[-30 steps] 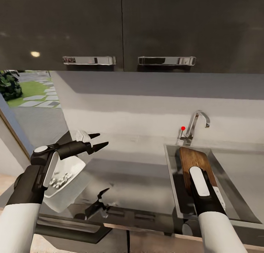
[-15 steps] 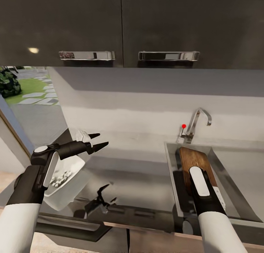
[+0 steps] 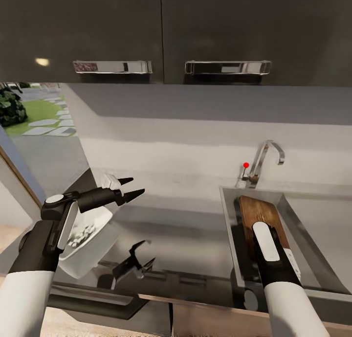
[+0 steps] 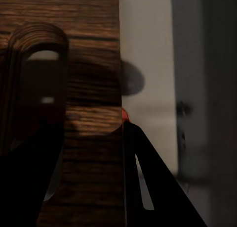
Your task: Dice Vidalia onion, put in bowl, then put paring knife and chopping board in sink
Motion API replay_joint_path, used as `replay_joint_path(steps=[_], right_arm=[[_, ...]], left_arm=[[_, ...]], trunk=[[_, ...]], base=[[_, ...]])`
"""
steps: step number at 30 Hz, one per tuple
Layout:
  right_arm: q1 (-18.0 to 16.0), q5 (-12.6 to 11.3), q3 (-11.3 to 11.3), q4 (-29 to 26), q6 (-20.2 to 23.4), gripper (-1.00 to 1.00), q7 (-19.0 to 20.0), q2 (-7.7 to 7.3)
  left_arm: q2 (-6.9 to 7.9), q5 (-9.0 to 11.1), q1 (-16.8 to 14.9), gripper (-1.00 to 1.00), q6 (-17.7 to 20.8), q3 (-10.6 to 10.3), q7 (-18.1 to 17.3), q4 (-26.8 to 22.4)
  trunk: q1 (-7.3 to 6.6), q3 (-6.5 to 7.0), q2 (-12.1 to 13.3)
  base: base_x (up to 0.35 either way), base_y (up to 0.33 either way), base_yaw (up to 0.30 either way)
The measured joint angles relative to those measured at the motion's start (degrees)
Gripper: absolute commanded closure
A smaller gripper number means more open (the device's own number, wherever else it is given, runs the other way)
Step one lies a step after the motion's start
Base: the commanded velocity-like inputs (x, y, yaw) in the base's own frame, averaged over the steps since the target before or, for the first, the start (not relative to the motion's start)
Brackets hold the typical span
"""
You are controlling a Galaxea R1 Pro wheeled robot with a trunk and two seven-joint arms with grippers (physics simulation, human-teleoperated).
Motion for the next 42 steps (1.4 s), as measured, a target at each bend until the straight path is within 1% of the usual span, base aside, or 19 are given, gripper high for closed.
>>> replay_joint_path(steps=[11, 32, 38, 39, 40, 42], right_arm=[[0.0, 0.1, 0.0, 0.0, 0.0, 1.00, 0.0, 0.02], [0.0, 0.2, -0.1, -2.7, -0.1, 1.00, 0.0, 0.03], [0.0, 0.2, -0.1, -2.8, -0.1, 1.00, -0.1, 0.02], [0.0, 0.2, -0.1, -2.9, -0.1, -1.00, -0.1, 0.02], [0.0, 0.0, -0.1, -0.3, 0.0, -1.00, -0.1, 0.00], [0.0, 0.0, -0.1, 0.0, 0.0, -1.00, -0.1, 0.00]], left_arm=[[0.01, 0.0, 0.0, -1.00, 0.0, 0.0, 0.0, 0.0], [0.00, 0.0, 0.0, -1.00, 0.0, 0.0, 0.0, 0.0], [0.00, 0.0, 0.0, -1.00, 0.0, 0.0, 0.0, 0.0], [0.00, 0.0, 0.0, -1.00, 0.0, 0.0, 0.0, 0.0], [0.00, 0.0, 0.0, -1.00, 0.0, 0.0, 0.0, 0.0], [0.00, 0.0, 0.0, -1.00, 0.0, 0.0, 0.0, 0.0]], trunk=[[-0.01, -0.99, 0.0], [-0.18, -2.90, 0.0], [-0.18, -2.97, 0.0], [-0.17, -2.97, 0.0], [-0.04, -2.99, 0.0], [0.00, -2.99, 0.0]], base=[[0.000, 0.000, 0.000], [0.000, 0.000, 0.000], [0.000, 0.000, 0.000], [0.000, 0.000, 0.000], [0.000, 0.000, 0.000], [0.000, 0.000, 0.000]])
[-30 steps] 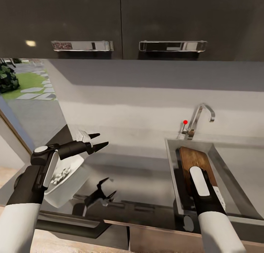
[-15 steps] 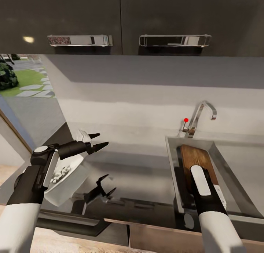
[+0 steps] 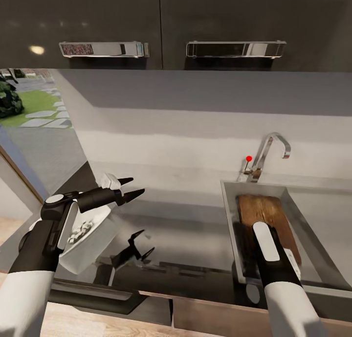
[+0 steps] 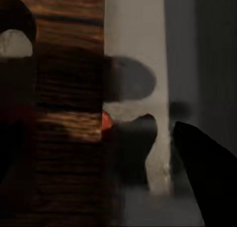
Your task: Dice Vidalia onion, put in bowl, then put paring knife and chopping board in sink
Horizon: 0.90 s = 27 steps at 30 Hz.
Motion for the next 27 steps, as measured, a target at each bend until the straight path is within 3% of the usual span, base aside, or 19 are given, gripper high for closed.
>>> replay_joint_path(steps=[16, 27], right_arm=[[0.0, -0.2, 0.0, -0.7, 0.0, -1.00, -0.1, 0.00], [0.0, -0.2, 0.1, -8.0, 1.3, -1.00, -2.3, 0.00]], left_arm=[[0.00, 0.0, 0.0, -1.00, 0.0, 0.0, 0.0, 0.0], [0.00, 0.0, 0.0, -1.00, 0.0, 0.0, 0.0, 0.0]], trunk=[[0.00, 0.00, 0.0], [0.00, 0.00, 0.0]], base=[[0.000, 0.000, 0.000], [0.000, 0.000, 0.000]])
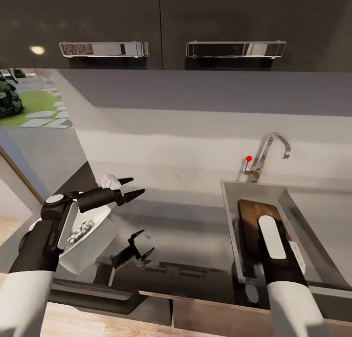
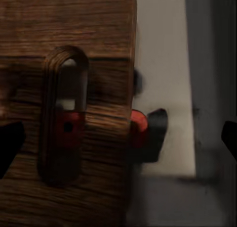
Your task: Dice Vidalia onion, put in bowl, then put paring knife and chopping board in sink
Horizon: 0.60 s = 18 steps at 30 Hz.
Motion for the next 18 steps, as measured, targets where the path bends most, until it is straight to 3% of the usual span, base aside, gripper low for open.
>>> replay_joint_path(steps=[8, 18], right_arm=[[0.0, -0.1, 0.1, -4.4, 2.7, -1.00, -2.0, 0.00], [0.0, -0.1, 0.5, -9.7, 9.2, -1.00, -2.0, 0.02]], left_arm=[[0.01, 0.0, 0.0, -1.00, 0.0, 0.0, 0.0, 0.0], [0.00, 0.0, 0.0, -1.00, 0.0, 0.0, 0.0, 0.0]], trunk=[[0.00, 0.00, 0.0], [0.00, 0.00, 0.0]], base=[[0.000, 0.000, 0.000], [0.000, 0.000, 0.000]])
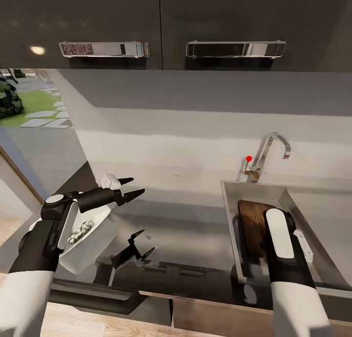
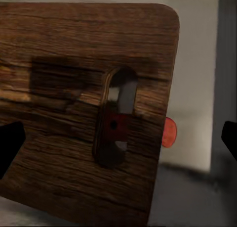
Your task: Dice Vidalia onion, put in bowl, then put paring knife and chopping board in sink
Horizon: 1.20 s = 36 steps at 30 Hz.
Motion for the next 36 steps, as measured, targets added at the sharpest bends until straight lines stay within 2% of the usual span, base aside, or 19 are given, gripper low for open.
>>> replay_joint_path(steps=[4, 11, 12, 13, 16, 24, 26, 27, 29, 30, 31, 32, 33, 36], right_arm=[[0.0, 0.0, 2.4, -2.5, 3.9, -1.00, 0.1, -0.02], [0.0, 0.0, 6.8, -3.8, 7.0, -1.00, 1.0, -0.01], [0.0, 0.0, 9.6, -4.0, 11.0, -1.00, 4.1, -0.01], [0.0, 0.0, 10.5, -4.0, 13.7, -1.00, 6.1, -0.02], [0.0, 0.0, 11.1, -4.0, 17.6, -1.00, 9.8, -0.03], [0.0, 0.0, 11.3, -4.1, 19.2, -1.00, 12.4, -0.20], [0.0, 0.1, 11.4, -4.8, 23.3, -1.00, 16.0, -2.64], [0.0, 0.1, 11.3, -4.8, 24.5, -1.00, 17.2, -3.23], [0.0, 0.2, 11.2, -5.0, 28.9, -1.00, 23.0, -5.70], [0.0, 0.2, 11.2, -5.0, 29.8, -1.00, 24.5, -6.41], [0.0, 0.3, 11.1, -5.0, 31.0, -1.00, 27.2, -7.93], [0.0, 0.3, 11.0, -5.0, 31.5, -1.00, 28.4, -8.78], [0.0, 0.3, 11.0, -5.1, 32.2, -1.00, 30.4, -10.38], [0.0, 0.5, 10.9, -5.1, 33.2, -1.00, 37.9, -16.81]], left_arm=[[0.00, 0.0, 0.0, -1.00, 0.0, 0.0, 0.0, 0.0], [0.00, 0.0, 0.0, -1.00, -0.1, 0.0, -0.2, 0.6], [0.00, 0.0, 0.0, -1.00, -0.1, 0.0, -0.1, 0.7], [0.00, 0.0, 0.0, -1.00, -0.1, -0.1, -0.1, 0.7], [0.00, 0.0, 0.0, -1.00, -0.1, 0.0, -0.1, 0.7], [0.00, 0.0, 0.0, -1.00, -0.1, 0.0, 0.0, 0.7], [0.00, 0.0, 0.0, -1.00, -0.1, -0.1, 0.0, 0.7], [0.00, 0.0, 0.0, -1.00, -0.1, -0.1, 0.0, 0.7], [0.00, 0.0, 0.0, -1.00, -0.1, -0.1, 0.0, 0.7], [0.00, 0.0, 0.0, -1.00, -0.1, -0.1, 0.0, 0.7], [0.00, 0.0, 0.0, -1.00, -0.1, -0.1, 0.0, 0.7], [0.00, 0.0, 0.0, -1.00, -0.1, -0.1, 0.0, 0.7], [0.00, 0.0, 0.0, -1.00, -0.1, -0.1, 0.0, 0.7], [-0.01, 0.0, 0.0, -1.00, -0.1, -0.1, 0.0, 0.7]], trunk=[[0.00, 0.00, 0.0], [0.00, 0.00, 0.0], [0.00, 0.00, 0.0], [0.00, 0.00, 0.0], [0.00, 0.00, 0.0], [0.00, 0.00, 0.0], [0.00, 0.00, 0.0], [0.00, 0.00, 0.0], [0.01, 0.00, 0.0], [0.02, 0.00, 0.0], [0.02, 0.00, 0.0], [0.02, 0.00, 0.0], [0.02, 0.00, 0.0], [0.02, 0.00, 0.0]], base=[[0.000, 0.000, 0.000], [0.000, 0.000, 0.000], [0.000, 0.000, 0.000], [0.000, 0.000, 0.000], [0.000, 0.000, 0.000], [0.000, 0.000, 0.000], [-0.011, 0.000, 0.000], [-0.068, 0.019, 0.000], [-0.147, 0.080, 0.000], [-0.202, 0.130, 0.000], [-0.216, 0.143, 0.000], [-0.237, 0.166, 0.000], [-0.247, 0.182, 0.000], [-0.224, 0.175, 0.000]])
